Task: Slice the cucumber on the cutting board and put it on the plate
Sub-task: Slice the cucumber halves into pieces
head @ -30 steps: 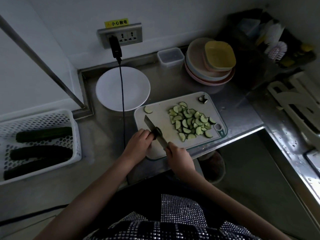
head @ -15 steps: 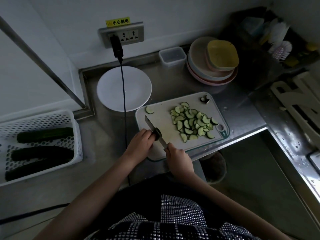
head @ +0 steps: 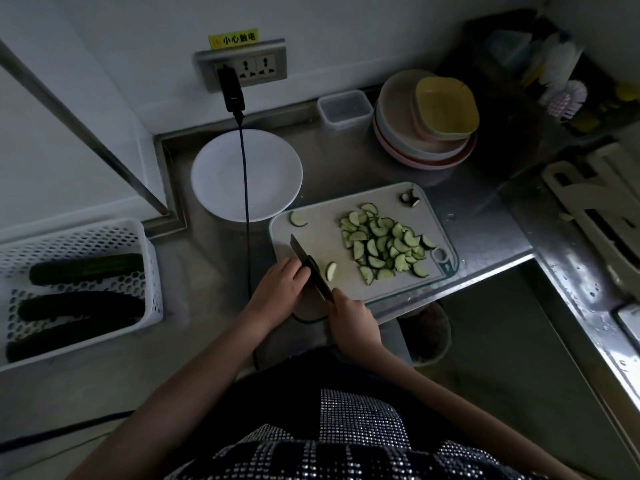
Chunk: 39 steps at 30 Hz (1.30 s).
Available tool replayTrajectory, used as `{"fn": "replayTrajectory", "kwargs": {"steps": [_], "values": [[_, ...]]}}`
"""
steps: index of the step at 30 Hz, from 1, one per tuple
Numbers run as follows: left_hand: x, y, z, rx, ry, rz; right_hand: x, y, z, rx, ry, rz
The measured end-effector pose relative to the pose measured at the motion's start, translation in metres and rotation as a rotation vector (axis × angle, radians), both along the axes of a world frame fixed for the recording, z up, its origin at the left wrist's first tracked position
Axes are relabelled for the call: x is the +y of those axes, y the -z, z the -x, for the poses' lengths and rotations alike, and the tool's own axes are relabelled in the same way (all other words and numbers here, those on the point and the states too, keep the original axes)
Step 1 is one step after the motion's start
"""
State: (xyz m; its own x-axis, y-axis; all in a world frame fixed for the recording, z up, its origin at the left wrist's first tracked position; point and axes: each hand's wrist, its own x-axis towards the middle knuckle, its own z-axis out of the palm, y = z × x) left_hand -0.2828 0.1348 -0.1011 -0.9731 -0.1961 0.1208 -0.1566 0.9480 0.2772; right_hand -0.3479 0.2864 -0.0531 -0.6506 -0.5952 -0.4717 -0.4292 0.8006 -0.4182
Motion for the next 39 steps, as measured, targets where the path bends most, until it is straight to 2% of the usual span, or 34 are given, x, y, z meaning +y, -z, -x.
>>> {"fn": "replayTrajectory", "kwargs": {"steps": [5, 9, 14, 17, 21, 24, 27, 30, 31, 33, 35, 37, 39], "values": [[0.000, 0.002, -0.005, 0.046, -0.051, -0.072, 0.011, 0.001, 0.016, 0.072, 0.144, 0.003], [-0.005, -0.009, 0.007, 0.073, -0.135, -0.169, 0.023, -0.003, 0.027, 0.093, 0.205, 0.082], [-0.023, -0.013, 0.048, -0.155, -0.268, -0.169, 0.026, -0.005, 0.034, 0.098, 0.299, 0.167], [-0.021, -0.009, 0.065, -0.220, -0.372, -0.175, 0.027, -0.003, 0.038, 0.060, 0.320, 0.173], [-0.021, -0.002, 0.072, -0.194, -0.470, -0.304, 0.031, -0.001, 0.036, 0.037, 0.317, 0.168], [-0.017, -0.007, 0.072, -0.120, -0.461, -0.555, 0.033, -0.001, 0.037, 0.043, 0.301, 0.180], [-0.005, -0.005, 0.077, -0.122, -0.369, -0.626, 0.034, -0.005, 0.041, 0.120, 0.265, 0.151], [0.006, -0.006, 0.086, -0.140, -0.402, -0.768, 0.036, -0.010, 0.047, 0.237, 0.223, 0.091], [0.008, -0.011, 0.087, -0.078, -0.439, -0.755, 0.037, -0.012, 0.049, 0.264, 0.213, 0.074], [0.012, -0.024, 0.082, 0.165, -0.439, -0.557, 0.040, -0.016, 0.054, 0.319, 0.186, 0.033], [0.013, -0.035, 0.075, 0.373, -0.236, -0.319, 0.043, -0.017, 0.059, 0.387, 0.148, -0.015], [0.012, -0.041, 0.065, 0.403, 0.030, -0.176, 0.046, -0.019, 0.064, 0.439, 0.118, -0.045], [0.006, -0.043, 0.060, 0.347, 0.217, -0.081, 0.048, -0.020, 0.068, 0.492, 0.094, -0.052]]}}
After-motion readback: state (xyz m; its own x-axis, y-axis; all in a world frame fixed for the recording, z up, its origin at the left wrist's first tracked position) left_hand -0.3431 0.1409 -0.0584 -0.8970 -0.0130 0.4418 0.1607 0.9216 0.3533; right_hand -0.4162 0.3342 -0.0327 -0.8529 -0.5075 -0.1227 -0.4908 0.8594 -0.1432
